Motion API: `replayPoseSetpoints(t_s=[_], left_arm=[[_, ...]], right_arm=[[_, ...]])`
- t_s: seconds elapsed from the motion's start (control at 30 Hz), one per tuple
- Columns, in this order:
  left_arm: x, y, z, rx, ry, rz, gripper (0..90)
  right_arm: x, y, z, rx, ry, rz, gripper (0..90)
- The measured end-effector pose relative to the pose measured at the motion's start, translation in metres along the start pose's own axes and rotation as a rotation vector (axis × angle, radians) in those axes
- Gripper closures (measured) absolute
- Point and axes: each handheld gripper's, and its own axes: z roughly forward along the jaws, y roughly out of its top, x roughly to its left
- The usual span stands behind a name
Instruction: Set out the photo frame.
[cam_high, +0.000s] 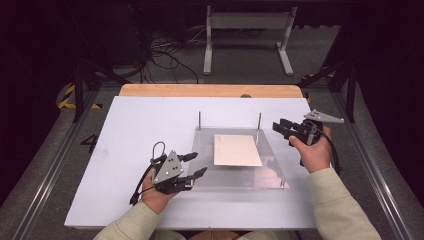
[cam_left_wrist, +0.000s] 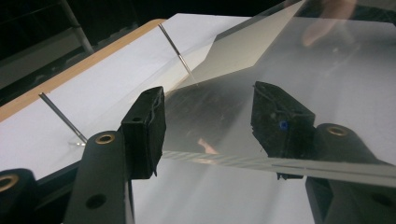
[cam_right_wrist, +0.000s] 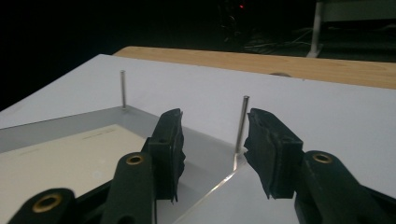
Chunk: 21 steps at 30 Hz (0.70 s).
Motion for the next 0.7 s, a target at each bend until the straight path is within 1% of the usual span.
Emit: replayPoseSetpoints(t_s=[0.03, 0.17, 0.27, 0.33, 0.53, 0.63, 0.7], left_arm=[[0.0, 0.0, 0.0, 0.003, -0.001, 0.002, 44.4], [-0.001, 0.0, 0.0, 0.003, 0.003, 0.002, 44.3], [-0.001, 0.0, 0.0, 0.003, 0.004, 0.0, 44.2], [-0.001, 0.0, 0.0, 0.006, 0.004, 0.002, 44.1], [-0.001, 0.0, 0.001, 0.007, 0.005, 0.002, 44.1], [-0.001, 0.0, 0.001, 0.007, 0.005, 0.001, 44.0], [-0.001, 0.0, 0.001, 0.007, 0.004, 0.001, 44.0]], right_arm=[[0.003, -0.001, -0.007, -0.008, 0.009, 0.0, 53.8], [0.018, -0.008, -0.033, -0.039, 0.035, -0.034, 51.0], [0.026, -0.013, -0.048, -0.053, 0.048, -0.042, 49.8], [0.032, -0.016, -0.058, -0.058, 0.05, -0.059, 49.4], [0.044, -0.024, -0.077, -0.056, 0.046, -0.114, 47.6], [0.051, -0.028, -0.086, -0.065, 0.054, -0.12, 47.1], [0.054, -0.032, -0.091, -0.08, 0.075, -0.118, 47.6]])
